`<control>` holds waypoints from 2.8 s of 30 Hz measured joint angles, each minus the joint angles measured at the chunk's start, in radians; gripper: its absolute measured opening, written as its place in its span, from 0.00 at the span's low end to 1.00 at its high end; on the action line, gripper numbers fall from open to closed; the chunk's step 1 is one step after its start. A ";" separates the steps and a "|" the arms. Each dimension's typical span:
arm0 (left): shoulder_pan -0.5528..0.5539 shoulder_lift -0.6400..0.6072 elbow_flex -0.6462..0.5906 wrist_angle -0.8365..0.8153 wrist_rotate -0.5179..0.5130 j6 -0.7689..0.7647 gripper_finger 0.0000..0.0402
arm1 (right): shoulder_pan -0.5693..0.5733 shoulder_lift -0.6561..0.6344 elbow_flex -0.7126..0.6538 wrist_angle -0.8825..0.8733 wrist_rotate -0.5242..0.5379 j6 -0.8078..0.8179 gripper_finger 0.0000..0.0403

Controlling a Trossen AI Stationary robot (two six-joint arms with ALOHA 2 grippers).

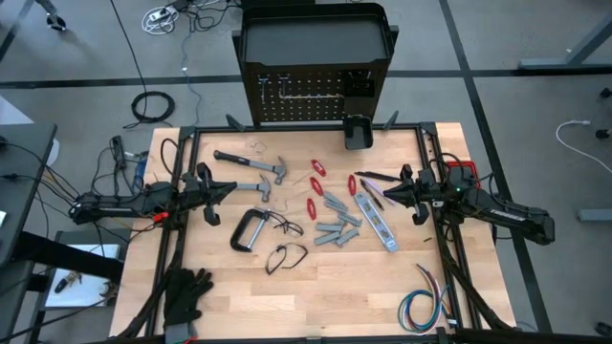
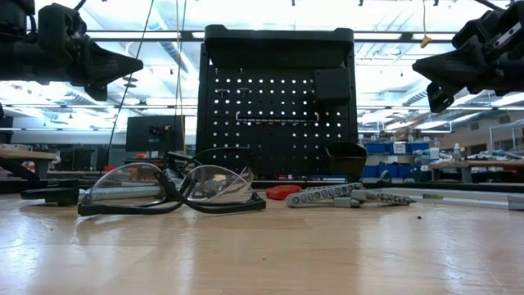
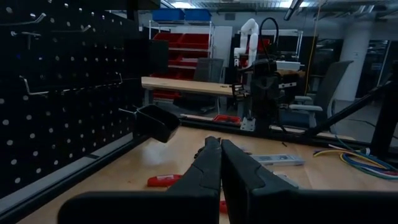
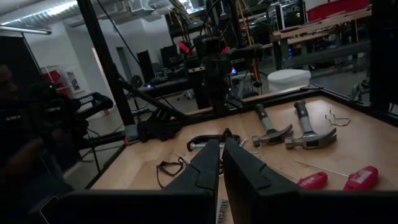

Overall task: Hang tools onto peg board
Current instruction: Return to Home Position

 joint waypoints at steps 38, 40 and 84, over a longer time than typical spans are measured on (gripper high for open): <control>0.000 0.000 0.000 0.000 0.000 0.000 0.02 | 0.000 0.000 0.000 0.000 -0.001 0.000 0.07; 0.000 0.000 0.000 0.000 0.000 0.000 0.02 | 0.000 0.000 0.000 0.000 -0.001 0.000 0.07; 0.000 0.000 0.000 0.000 0.000 0.000 0.02 | 0.000 0.000 0.000 0.000 -0.001 0.000 0.07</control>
